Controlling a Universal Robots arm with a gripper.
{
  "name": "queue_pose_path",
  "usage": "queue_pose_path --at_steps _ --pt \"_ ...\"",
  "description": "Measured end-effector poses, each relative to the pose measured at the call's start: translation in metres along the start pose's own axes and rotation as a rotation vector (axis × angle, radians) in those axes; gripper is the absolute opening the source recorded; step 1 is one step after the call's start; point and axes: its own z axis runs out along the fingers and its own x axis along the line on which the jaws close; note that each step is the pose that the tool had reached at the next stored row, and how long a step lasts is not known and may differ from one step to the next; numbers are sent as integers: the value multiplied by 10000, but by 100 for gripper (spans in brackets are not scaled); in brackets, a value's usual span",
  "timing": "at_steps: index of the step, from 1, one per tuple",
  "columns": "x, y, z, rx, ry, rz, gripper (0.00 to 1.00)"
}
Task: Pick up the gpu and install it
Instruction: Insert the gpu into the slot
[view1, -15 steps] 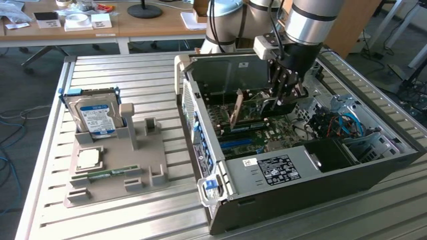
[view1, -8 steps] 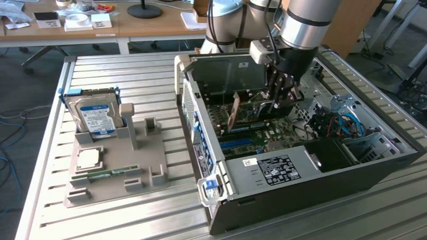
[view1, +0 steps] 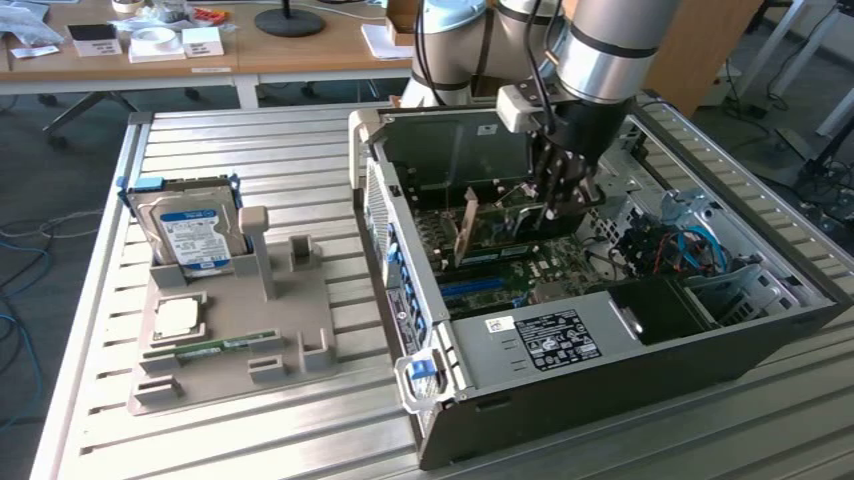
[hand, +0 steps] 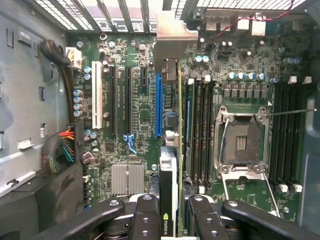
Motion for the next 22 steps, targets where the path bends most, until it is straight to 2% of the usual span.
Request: queue_pose_path --at_steps 10,22 --pt "1 5 30 34 -2 0 27" --pt "1 6 50 41 2 -1 27"
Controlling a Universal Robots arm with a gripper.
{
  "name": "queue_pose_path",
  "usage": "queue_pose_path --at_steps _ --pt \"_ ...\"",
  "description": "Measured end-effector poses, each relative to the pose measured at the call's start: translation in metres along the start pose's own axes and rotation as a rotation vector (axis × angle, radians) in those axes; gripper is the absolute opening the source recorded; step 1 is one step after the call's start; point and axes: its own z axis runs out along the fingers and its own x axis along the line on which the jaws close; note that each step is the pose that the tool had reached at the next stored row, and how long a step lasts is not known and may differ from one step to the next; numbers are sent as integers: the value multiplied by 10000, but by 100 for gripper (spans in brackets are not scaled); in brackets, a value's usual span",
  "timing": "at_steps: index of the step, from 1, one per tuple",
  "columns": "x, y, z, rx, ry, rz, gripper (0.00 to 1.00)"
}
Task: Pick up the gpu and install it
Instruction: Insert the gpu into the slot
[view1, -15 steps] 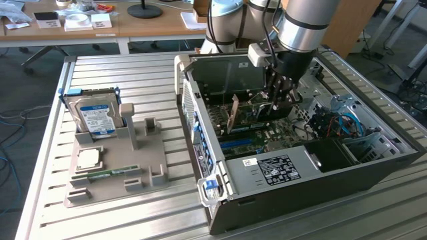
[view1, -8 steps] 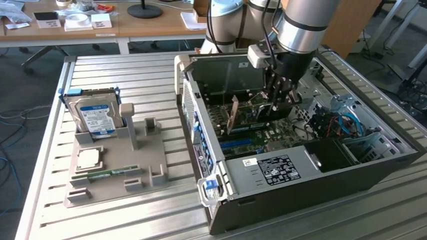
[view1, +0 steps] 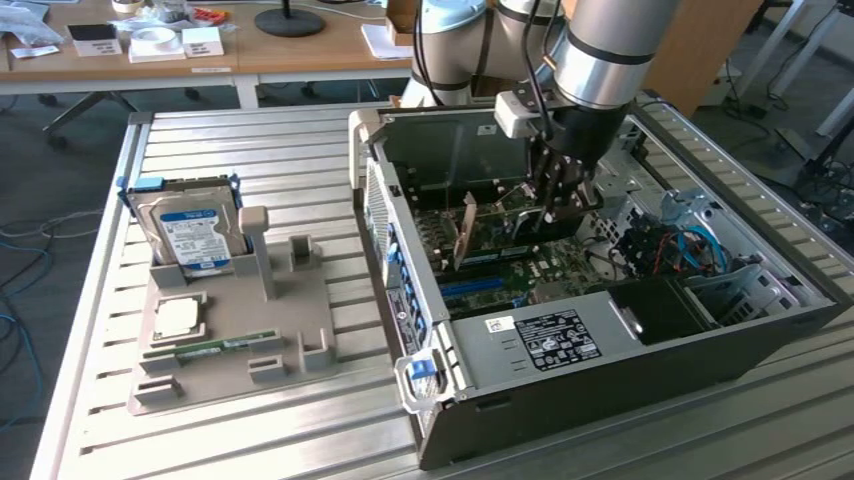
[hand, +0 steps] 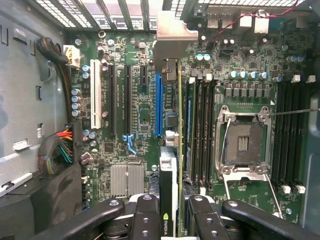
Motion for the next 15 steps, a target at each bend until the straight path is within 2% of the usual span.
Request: queue_pose_path --at_steps 15 --pt "1 5 49 1 -2 0 27"
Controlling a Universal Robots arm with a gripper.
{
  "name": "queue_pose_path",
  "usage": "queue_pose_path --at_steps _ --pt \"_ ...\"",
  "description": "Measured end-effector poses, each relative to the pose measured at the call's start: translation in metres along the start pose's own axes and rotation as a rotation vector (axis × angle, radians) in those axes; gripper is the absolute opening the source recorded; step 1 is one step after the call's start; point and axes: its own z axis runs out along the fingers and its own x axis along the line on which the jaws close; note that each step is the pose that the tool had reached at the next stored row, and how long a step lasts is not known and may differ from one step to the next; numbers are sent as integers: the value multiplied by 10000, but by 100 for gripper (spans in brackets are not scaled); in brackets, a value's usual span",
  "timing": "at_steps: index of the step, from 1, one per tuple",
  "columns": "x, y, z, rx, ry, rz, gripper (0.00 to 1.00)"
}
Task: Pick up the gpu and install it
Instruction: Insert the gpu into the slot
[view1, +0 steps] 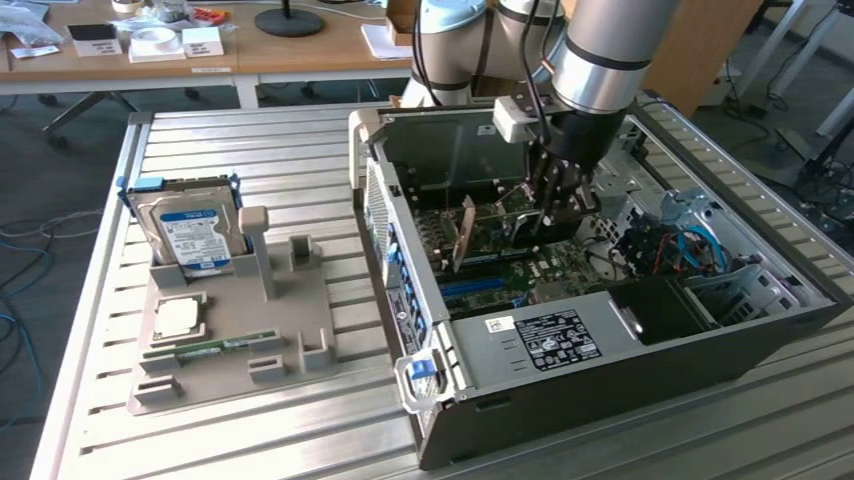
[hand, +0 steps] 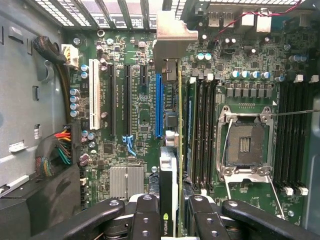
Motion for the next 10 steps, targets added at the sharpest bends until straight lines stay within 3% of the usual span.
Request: queue_pose_path --at_steps 10 --pt "1 3 24 1 -1 0 27"
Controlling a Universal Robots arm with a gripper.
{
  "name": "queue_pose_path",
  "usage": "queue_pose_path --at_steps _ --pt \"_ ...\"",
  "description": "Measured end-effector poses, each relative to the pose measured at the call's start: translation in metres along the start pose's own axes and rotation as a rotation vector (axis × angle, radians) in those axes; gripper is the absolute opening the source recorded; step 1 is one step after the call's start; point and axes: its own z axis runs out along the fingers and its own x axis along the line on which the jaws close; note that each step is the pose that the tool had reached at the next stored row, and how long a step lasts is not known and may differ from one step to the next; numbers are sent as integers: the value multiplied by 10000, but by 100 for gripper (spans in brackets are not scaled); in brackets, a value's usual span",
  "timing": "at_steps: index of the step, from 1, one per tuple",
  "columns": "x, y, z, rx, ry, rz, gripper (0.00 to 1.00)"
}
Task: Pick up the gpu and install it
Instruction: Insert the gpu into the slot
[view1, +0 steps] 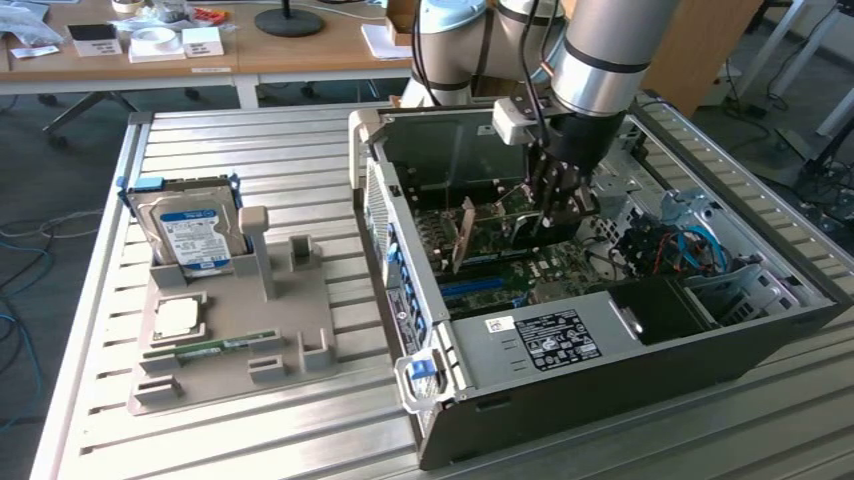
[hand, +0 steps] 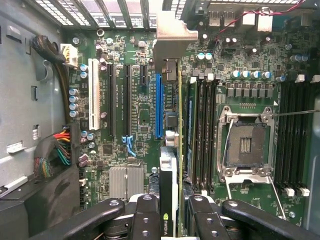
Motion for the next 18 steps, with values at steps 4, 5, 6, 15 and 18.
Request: queue_pose_path --at_steps 4,5,6,15,18 --pt "0 3 -1 -1 1 0 27" --pt "0 3 -1 -1 2 -1 27" --pt "0 3 -1 -1 1 0 27" --pt "1 30 -1 0 0 -1 27" --pt "1 51 -2 0 1 0 27"
